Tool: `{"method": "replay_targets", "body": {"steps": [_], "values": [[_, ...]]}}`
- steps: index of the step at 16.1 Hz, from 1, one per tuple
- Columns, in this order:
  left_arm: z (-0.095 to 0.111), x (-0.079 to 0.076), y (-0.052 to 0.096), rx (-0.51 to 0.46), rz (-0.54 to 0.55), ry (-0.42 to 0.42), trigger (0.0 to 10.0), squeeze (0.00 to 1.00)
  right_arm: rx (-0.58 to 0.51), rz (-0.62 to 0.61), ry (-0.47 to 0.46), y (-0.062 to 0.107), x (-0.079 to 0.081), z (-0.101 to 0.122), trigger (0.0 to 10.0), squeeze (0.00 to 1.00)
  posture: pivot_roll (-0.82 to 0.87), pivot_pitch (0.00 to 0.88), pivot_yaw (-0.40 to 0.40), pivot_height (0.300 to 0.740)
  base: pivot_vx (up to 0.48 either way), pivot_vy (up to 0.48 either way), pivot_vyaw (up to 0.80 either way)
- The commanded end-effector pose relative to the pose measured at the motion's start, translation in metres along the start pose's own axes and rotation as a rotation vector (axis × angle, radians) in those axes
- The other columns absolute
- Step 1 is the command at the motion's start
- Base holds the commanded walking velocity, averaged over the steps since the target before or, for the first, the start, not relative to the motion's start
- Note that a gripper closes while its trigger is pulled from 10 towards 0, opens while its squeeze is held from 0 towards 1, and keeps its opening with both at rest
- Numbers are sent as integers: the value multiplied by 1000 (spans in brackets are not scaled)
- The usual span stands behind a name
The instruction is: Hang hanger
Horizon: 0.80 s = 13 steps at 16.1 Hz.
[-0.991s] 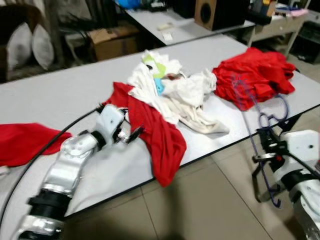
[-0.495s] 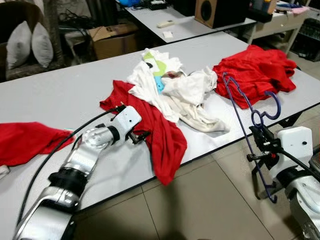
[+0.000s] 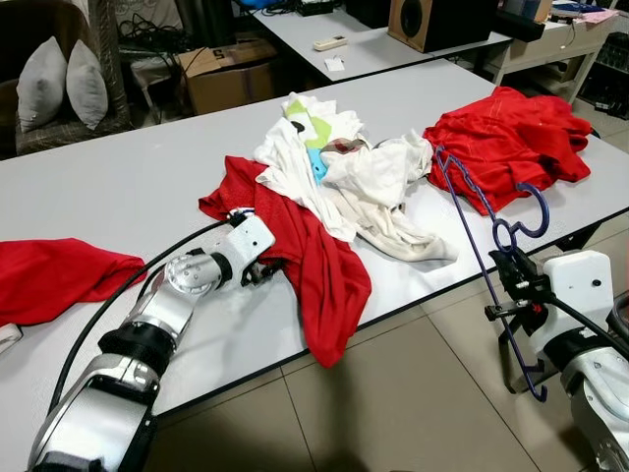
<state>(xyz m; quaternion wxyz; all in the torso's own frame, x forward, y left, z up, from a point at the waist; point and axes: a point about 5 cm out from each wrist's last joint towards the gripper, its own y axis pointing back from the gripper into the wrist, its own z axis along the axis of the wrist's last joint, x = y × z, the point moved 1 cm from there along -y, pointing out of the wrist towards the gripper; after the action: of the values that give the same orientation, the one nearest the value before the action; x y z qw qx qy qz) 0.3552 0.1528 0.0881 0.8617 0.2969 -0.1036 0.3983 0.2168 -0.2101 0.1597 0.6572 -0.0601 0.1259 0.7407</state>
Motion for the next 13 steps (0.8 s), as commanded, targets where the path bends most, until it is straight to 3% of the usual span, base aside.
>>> {"method": "replay_targets", "body": {"steps": [1,4,13], "values": [[3,3,-1,-15,15,11,0,0,-22,4,13,0,-1,5,10000,0,-201,0,76,740,0,0,0],[6,-2,-5,-30,-8,17,0,0,-30,16,24,-1,0,7,10000,0,-206,0,80,740,0,0,0],[13,8,-7,-81,28,127,0,0,-41,20,32,0,0,8,10000,0,-207,0,86,740,0,0,0]]}}
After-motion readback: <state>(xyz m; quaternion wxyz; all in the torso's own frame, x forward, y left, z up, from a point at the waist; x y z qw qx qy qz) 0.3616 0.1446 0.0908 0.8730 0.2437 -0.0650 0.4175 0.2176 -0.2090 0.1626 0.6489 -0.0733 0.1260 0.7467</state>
